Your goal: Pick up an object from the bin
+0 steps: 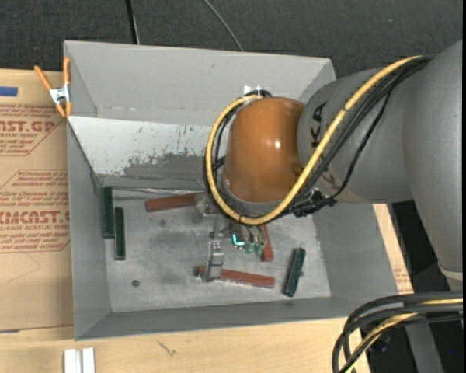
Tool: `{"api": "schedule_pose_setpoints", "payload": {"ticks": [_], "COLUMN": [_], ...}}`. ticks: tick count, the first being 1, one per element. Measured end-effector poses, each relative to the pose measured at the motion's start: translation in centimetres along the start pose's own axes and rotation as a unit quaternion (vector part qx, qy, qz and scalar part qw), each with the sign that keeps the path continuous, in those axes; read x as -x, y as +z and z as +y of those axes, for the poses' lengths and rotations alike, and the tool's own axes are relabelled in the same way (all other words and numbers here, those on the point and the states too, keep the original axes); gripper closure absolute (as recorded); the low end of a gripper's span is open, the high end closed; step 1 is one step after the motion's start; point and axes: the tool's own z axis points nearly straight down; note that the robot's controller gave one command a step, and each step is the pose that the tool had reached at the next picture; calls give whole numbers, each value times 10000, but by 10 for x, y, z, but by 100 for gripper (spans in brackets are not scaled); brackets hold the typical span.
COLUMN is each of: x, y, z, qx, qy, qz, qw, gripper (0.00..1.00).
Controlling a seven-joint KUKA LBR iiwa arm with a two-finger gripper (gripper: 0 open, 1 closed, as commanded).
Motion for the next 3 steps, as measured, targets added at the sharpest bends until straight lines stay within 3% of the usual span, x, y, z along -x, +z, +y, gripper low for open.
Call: {"api": "schedule_pose_setpoints", "payload": {"ticks": [1, 2, 3], "x": [2, -11, -3], "y": [-4, 39, 89], "z": [0, -19, -82], "qx": [4, 8, -3], "qy": [4, -286, -764], "qz": [-36, -72, -18], "qw": [10000, 9996, 9971], "gripper": [0, 0, 100]}}
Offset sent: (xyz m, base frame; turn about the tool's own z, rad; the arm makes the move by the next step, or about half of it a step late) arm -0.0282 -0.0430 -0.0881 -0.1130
